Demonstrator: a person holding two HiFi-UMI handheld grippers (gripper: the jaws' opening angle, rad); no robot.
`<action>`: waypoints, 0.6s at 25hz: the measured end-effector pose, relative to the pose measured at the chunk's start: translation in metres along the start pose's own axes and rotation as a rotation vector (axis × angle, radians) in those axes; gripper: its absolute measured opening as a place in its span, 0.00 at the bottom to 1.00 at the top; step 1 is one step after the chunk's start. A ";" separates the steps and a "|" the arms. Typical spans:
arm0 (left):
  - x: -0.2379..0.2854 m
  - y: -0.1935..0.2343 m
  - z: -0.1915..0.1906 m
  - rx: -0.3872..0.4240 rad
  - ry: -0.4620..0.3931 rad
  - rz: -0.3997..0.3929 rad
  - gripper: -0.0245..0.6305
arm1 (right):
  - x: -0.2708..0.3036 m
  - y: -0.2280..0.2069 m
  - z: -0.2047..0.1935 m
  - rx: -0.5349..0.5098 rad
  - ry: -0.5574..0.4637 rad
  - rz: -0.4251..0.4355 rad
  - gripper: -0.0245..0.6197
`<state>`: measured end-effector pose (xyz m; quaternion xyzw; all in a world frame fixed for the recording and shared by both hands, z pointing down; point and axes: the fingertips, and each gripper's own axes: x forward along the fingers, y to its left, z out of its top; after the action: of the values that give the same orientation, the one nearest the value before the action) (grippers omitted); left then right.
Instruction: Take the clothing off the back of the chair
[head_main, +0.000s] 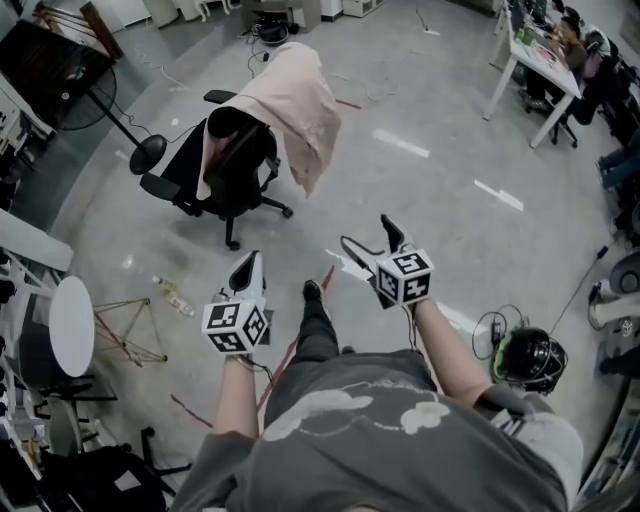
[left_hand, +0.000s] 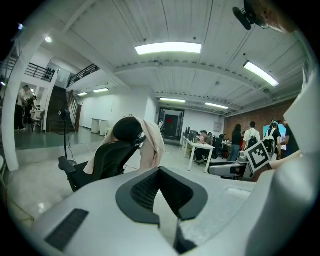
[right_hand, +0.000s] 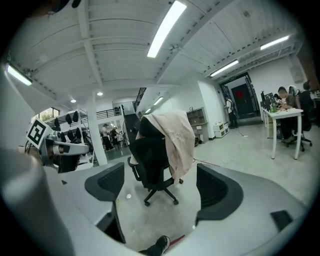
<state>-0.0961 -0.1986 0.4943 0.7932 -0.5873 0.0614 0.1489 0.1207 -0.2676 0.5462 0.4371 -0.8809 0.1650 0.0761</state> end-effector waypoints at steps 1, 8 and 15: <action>0.007 0.007 0.002 -0.005 -0.001 0.004 0.04 | 0.007 -0.003 0.001 -0.004 0.011 0.003 0.69; 0.072 0.063 0.025 -0.005 -0.011 0.026 0.04 | 0.068 -0.037 0.030 -0.026 -0.005 -0.043 0.69; 0.141 0.116 0.056 -0.007 -0.013 0.039 0.04 | 0.143 -0.078 0.072 -0.063 -0.025 -0.110 0.69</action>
<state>-0.1678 -0.3752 0.4986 0.7814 -0.6039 0.0569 0.1465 0.0963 -0.4437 0.5361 0.4845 -0.8611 0.1271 0.0877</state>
